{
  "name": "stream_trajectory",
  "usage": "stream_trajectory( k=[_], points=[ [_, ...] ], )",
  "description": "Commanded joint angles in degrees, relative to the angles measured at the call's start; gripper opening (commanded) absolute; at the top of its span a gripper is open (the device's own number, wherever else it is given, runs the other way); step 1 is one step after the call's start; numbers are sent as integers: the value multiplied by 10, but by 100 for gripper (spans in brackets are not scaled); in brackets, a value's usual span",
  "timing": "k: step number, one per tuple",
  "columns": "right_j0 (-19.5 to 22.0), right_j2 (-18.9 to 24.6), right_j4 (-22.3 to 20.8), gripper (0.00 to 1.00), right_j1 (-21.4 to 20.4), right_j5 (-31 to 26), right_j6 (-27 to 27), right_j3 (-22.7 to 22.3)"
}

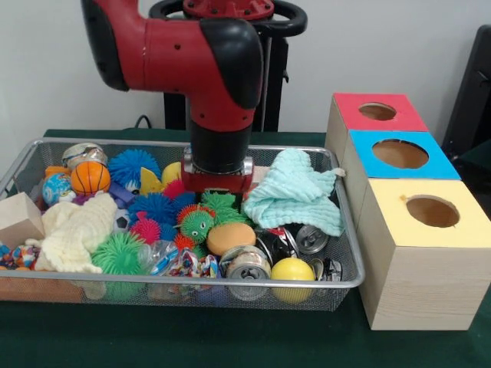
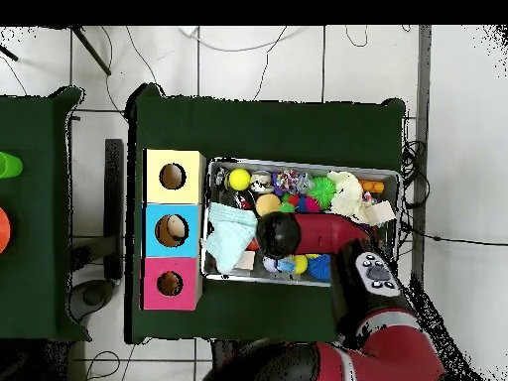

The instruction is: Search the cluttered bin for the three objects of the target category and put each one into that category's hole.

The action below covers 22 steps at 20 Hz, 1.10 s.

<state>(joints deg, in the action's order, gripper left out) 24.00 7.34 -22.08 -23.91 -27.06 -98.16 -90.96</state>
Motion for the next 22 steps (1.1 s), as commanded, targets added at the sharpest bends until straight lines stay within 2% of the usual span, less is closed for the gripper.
stream_trajectory(
  k=[1,5,7,14,17,19,22],
  points=[
    [115,141,-84,100,79,7,214,69],
    [164,186,-114,100,100,-30,268,93],
    [176,200,-124,100,105,-51,281,105],
    [187,228,-140,100,94,-113,285,122],
    [199,244,-140,100,94,-142,308,132],
    [196,247,-141,100,93,-155,304,141],
    [178,242,-136,100,73,-172,259,137]
  ],
)
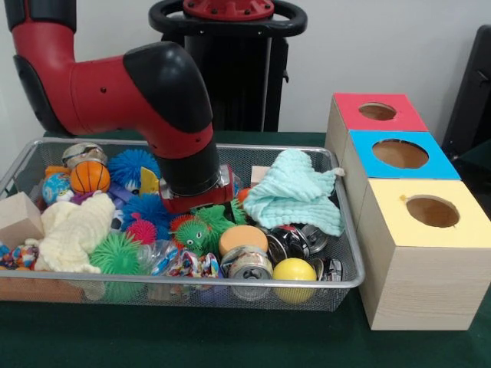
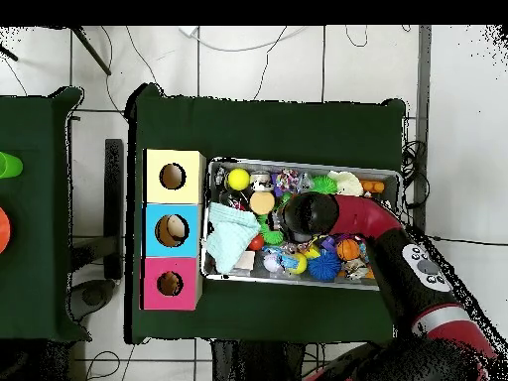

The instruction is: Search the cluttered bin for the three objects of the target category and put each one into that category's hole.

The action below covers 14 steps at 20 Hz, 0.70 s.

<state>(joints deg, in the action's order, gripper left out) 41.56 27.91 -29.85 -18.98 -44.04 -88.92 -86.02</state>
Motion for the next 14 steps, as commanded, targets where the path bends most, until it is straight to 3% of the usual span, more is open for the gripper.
stream_trajectory(
  k=[1,5,7,14],
  points=[
    [-10,30,-54,100,12,-7,138,80],
    [-86,-10,-39,100,-48,-14,-7,45],
    [-112,-22,-17,100,-75,-32,-50,30],
    [-132,-39,21,100,-120,-72,-41,12]
  ],
)
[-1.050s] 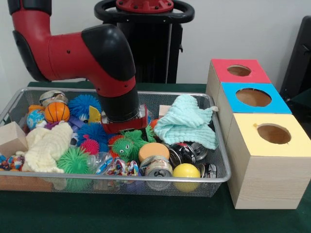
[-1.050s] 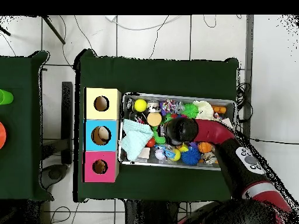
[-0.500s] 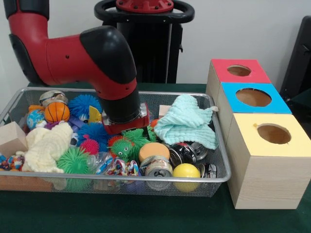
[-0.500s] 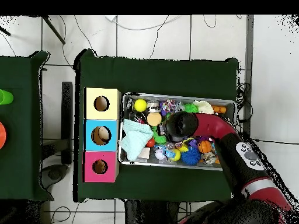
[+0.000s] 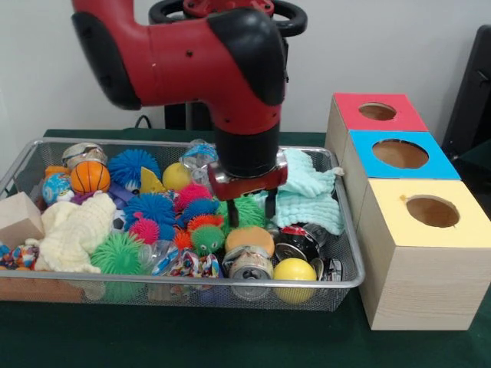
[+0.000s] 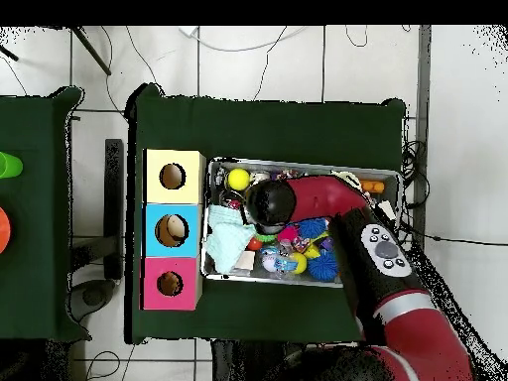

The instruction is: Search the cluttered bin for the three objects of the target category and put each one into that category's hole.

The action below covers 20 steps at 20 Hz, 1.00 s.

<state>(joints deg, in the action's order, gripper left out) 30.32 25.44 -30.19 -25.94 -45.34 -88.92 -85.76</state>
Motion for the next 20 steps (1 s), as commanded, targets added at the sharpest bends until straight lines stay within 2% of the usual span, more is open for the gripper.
stream_trajectory(
  k=[1,9,13,20],
  points=[
    [-20,-15,27,100,-50,-60,-37,11],
    [-22,-25,32,100,-51,-41,-23,8],
    [2,-10,27,100,-48,3,1,-20],
    [51,18,7,100,-31,43,57,-41]
  ],
)
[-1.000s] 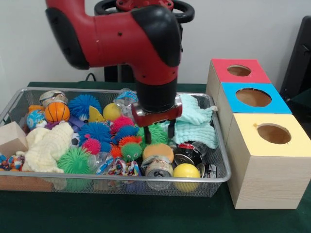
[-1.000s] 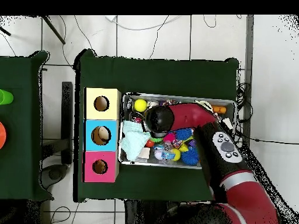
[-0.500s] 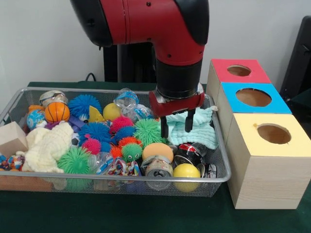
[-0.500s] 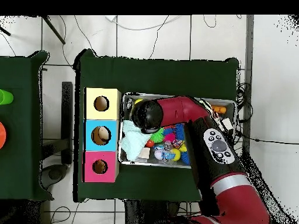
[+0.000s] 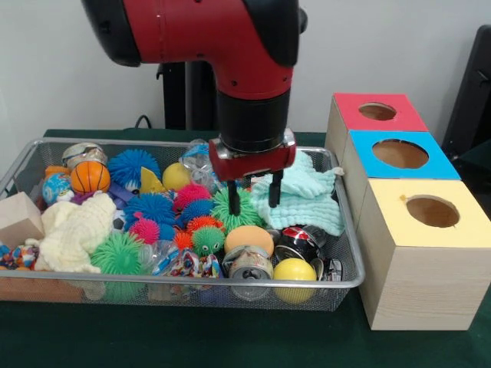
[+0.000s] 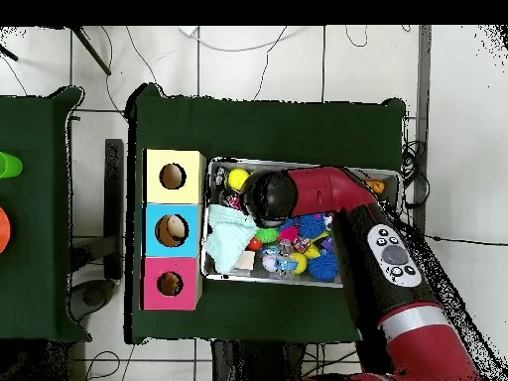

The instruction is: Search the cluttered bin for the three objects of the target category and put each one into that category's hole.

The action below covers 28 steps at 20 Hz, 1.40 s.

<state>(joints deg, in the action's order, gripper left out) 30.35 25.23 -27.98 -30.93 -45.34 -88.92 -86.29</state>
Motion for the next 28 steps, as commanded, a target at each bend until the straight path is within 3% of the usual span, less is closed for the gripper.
stream_trajectory(
  k=[1,12,17,24,28],
  points=[
    [55,23,-17,100,19,45,60,-37],
    [83,35,-29,100,-43,72,46,-123],
    [51,4,-42,100,-43,90,-4,-122],
    [88,15,-36,100,-69,121,11,-184],
    [108,4,-49,100,-61,139,18,-200]
  ],
)
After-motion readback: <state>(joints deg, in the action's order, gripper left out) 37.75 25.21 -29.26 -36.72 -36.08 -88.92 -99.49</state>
